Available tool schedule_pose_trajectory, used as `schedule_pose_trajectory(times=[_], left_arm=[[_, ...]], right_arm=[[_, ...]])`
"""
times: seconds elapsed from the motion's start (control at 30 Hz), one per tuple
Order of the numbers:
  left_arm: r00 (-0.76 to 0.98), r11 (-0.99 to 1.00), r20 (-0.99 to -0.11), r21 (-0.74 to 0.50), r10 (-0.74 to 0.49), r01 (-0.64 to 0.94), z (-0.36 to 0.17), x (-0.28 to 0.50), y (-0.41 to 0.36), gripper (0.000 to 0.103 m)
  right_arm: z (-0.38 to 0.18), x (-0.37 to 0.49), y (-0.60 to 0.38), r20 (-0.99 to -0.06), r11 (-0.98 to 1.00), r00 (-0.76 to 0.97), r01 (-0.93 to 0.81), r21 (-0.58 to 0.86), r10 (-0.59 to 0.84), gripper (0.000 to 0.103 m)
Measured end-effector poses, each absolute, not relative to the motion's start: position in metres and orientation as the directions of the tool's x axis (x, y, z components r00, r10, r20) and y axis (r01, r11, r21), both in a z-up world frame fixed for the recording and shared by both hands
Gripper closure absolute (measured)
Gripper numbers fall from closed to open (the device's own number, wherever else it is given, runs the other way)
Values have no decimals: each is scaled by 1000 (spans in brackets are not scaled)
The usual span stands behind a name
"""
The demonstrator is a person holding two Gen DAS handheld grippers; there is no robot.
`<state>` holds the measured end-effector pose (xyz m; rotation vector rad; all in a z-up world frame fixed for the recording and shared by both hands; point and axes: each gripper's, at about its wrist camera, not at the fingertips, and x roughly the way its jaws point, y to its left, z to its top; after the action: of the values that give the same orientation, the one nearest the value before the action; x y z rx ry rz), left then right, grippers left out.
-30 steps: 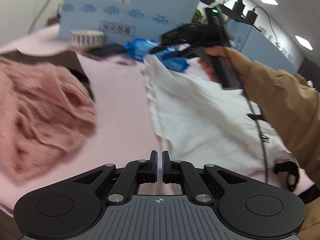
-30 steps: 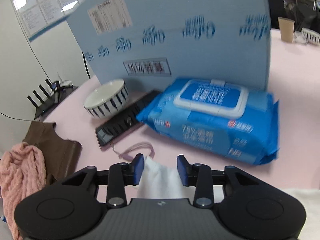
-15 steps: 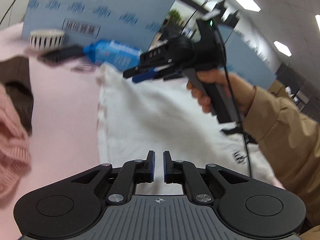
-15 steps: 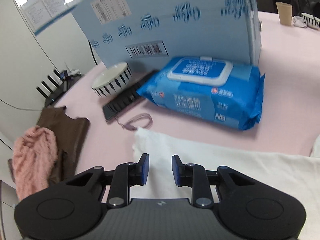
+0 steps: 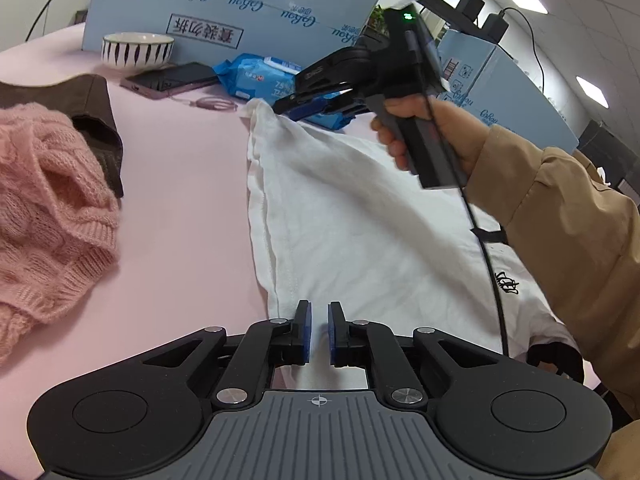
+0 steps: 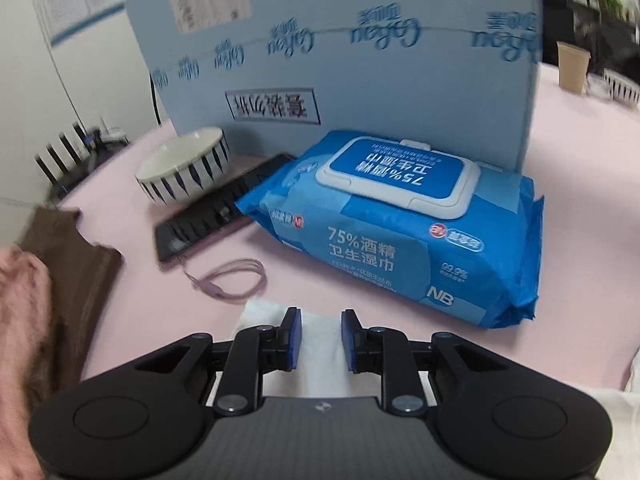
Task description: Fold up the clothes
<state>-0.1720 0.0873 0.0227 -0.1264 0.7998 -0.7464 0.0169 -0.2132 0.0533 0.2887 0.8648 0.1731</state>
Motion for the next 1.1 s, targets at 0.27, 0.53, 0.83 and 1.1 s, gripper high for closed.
schedule_pose_trajectory(times=[0.27,0.53,0.83,1.1], left_arm=[[411,647,-538,-377,-735,663,42,-185,72,83],[378,683,-611,-397,-695,613,16,-175,67,72],[718,751,-231,-107,-656,652,82,-233,35,0],[941,881,-84,334,-327,336,74,-274,-52,0]], right_arm=[[130,-112,-272,-637,848,598,-149,509,487,55],[99,-285,-300,-687,804,459,-113,583,563,51],[121,-367,-345,-454,752,730,-125,647,512,46],[117,-386,-369,-387,742,797,-109,662,462,46]])
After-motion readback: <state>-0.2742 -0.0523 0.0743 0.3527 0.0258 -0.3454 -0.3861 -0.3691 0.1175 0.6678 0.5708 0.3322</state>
